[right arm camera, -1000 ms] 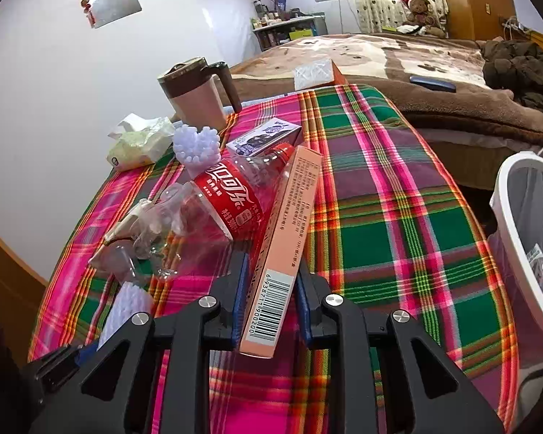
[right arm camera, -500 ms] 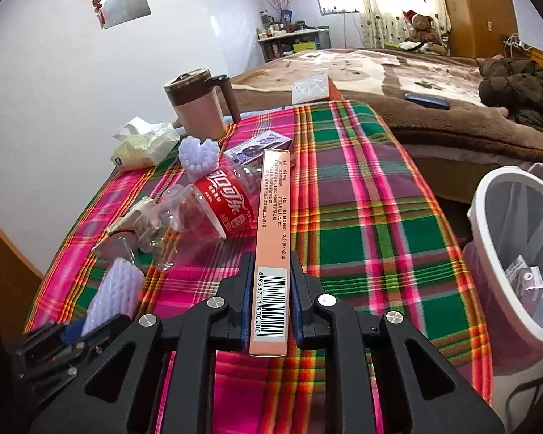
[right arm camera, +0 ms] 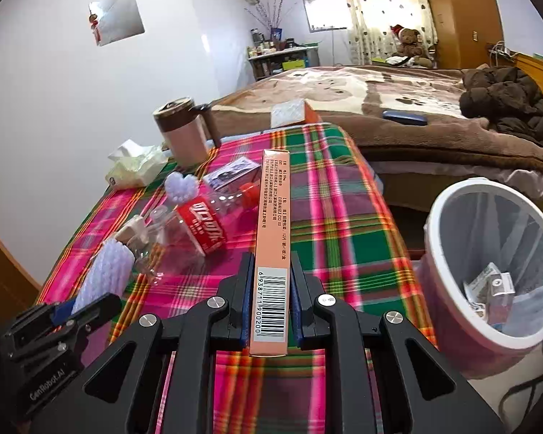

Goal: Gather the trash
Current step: 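Carry the foam sleeve and orange box over the white wastebasket with both tools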

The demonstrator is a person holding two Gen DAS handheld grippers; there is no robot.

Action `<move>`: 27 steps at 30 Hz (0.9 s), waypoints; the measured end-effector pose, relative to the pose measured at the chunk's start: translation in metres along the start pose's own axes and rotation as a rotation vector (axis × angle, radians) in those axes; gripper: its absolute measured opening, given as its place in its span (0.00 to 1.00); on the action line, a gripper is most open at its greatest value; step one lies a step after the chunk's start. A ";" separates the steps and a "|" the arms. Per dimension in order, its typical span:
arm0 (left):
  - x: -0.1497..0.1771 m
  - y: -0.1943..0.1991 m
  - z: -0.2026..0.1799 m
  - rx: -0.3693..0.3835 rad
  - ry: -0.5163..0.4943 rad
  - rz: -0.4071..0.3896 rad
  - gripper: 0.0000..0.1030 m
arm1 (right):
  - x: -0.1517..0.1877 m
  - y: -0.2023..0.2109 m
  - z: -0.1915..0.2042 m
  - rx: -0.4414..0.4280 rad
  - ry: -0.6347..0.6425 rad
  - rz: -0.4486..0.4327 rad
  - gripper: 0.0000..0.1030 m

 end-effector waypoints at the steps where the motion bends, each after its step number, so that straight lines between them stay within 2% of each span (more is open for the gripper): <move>1: -0.002 0.000 -0.003 -0.002 -0.008 -0.006 0.27 | -0.001 0.001 -0.002 0.003 -0.003 -0.002 0.17; 13: -0.023 -0.005 -0.051 0.050 -0.079 -0.043 0.28 | -0.010 0.023 -0.046 0.074 -0.056 -0.055 0.17; 27: -0.047 -0.019 -0.134 0.172 -0.189 -0.068 0.28 | -0.018 0.052 -0.108 0.197 -0.124 -0.110 0.17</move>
Point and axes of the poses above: each gripper's, at about its wrist camera, not at the fingertips, and y roughly against the way its jaws point, z to its left, x to its underside, the point moved 5 cm from there along -y, roughly the way its jaws point, and after that the axes turned 2 degrees about y, right-handed, at the moved point
